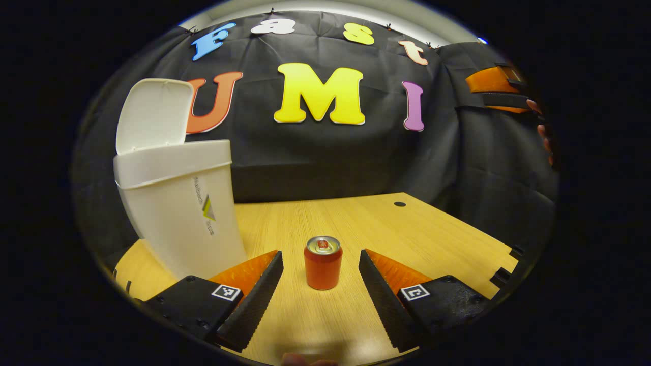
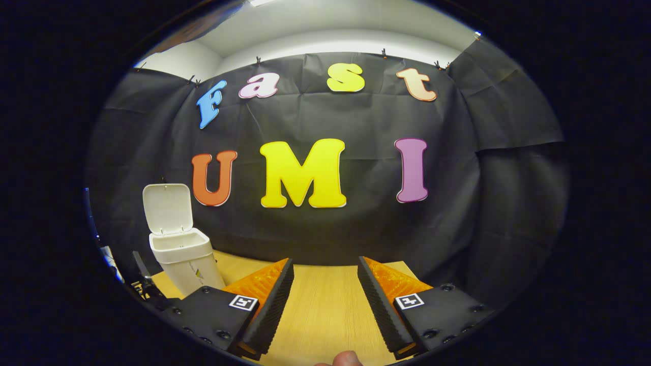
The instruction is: Press the lid of the desktop garbage bin to open it, pick up the crumpled paper on the desktop and throw it into the bin, then pick up the pop can on the desktop and drop it into the bin, and finally close the garbage bin lid.
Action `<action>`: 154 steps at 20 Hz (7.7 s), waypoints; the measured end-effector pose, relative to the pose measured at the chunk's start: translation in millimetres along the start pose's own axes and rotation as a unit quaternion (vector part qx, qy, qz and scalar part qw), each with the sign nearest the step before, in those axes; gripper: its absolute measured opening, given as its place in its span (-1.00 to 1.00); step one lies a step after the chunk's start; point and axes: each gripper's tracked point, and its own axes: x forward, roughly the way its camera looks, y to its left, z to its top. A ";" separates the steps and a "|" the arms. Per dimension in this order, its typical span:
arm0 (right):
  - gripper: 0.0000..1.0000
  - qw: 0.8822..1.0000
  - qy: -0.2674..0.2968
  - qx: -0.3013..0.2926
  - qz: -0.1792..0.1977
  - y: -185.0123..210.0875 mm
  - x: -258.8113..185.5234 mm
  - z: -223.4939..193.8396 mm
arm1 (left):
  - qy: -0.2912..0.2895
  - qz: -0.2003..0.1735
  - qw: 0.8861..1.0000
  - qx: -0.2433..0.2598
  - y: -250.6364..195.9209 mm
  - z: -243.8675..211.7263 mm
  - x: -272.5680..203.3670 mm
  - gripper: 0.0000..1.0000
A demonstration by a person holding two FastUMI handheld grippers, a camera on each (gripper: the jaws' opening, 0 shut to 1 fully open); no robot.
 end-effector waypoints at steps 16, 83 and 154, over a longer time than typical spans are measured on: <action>0.65 0.999 0.046 -0.024 -0.012 -31.2 0.6 -30.9 | 0.031 0.017 0.999 0.010 6.2 -52.2 105.8 0.96; 0.65 0.997 -0.012 0.058 0.052 22.0 51.2 23.9 | -0.124 0.386 0.906 -0.122 273.6 340.2 -40.1 0.81; 0.63 0.994 -0.001 0.021 0.103 9.5 38.4 22.1 | -0.029 0.437 0.891 -0.118 212.7 168.8 13.2 0.84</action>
